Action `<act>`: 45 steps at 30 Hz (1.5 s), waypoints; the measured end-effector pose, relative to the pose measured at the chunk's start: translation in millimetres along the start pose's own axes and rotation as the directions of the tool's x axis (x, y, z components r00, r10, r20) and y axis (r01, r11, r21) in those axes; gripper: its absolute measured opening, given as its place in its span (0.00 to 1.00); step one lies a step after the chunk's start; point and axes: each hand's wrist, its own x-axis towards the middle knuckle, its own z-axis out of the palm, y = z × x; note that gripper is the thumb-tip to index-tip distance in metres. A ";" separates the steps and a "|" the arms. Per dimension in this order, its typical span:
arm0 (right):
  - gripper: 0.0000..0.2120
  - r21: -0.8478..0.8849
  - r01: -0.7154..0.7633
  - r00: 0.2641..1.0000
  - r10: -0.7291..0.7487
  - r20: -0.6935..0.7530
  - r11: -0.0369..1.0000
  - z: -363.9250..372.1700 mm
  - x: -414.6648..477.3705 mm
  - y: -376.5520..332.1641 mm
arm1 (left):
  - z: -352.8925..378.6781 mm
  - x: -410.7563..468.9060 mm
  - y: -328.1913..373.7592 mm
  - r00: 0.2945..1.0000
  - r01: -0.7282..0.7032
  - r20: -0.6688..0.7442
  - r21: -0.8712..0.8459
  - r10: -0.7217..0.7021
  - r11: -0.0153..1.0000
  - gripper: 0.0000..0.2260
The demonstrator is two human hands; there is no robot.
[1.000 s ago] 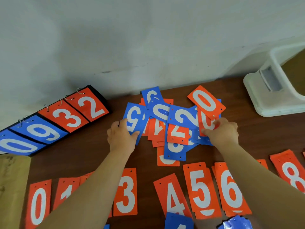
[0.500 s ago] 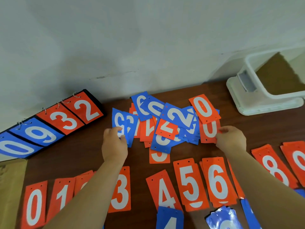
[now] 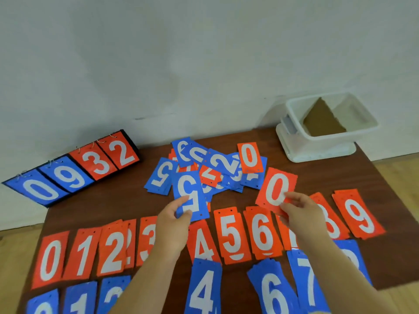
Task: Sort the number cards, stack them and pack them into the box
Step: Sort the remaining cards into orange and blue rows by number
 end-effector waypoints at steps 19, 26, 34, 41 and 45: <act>0.19 -0.142 0.499 0.845 -0.443 0.302 0.855 -113.6 -120.4 -3.9 | 32.2 -187.9 56.3 0.883 -0.369 0.356 0.121 0.307 0.922 0.22; 0.12 -0.184 0.774 0.516 -0.435 0.738 0.606 -109.3 -132.1 -40.1 | -21.9 -191.4 85.2 0.672 -0.569 0.730 0.401 0.125 0.718 0.15; 0.11 -0.194 0.763 0.515 -0.399 0.759 0.616 -55.3 -154.3 -28.7 | -57.7 -160.2 48.6 0.830 -0.524 0.437 0.396 0.347 0.754 0.14; 0.10 -0.160 0.691 0.510 -0.319 0.799 0.705 46.6 -184.5 -20.0 | -123.0 -126.2 -7.5 0.935 -0.331 -0.094 0.111 0.342 0.937 0.10; 0.11 -0.220 0.627 0.571 -0.249 0.782 0.747 111.6 -201.8 -6.1 | -182.1 -102.9 -37.3 0.952 -0.260 -0.132 0.118 0.275 0.958 0.07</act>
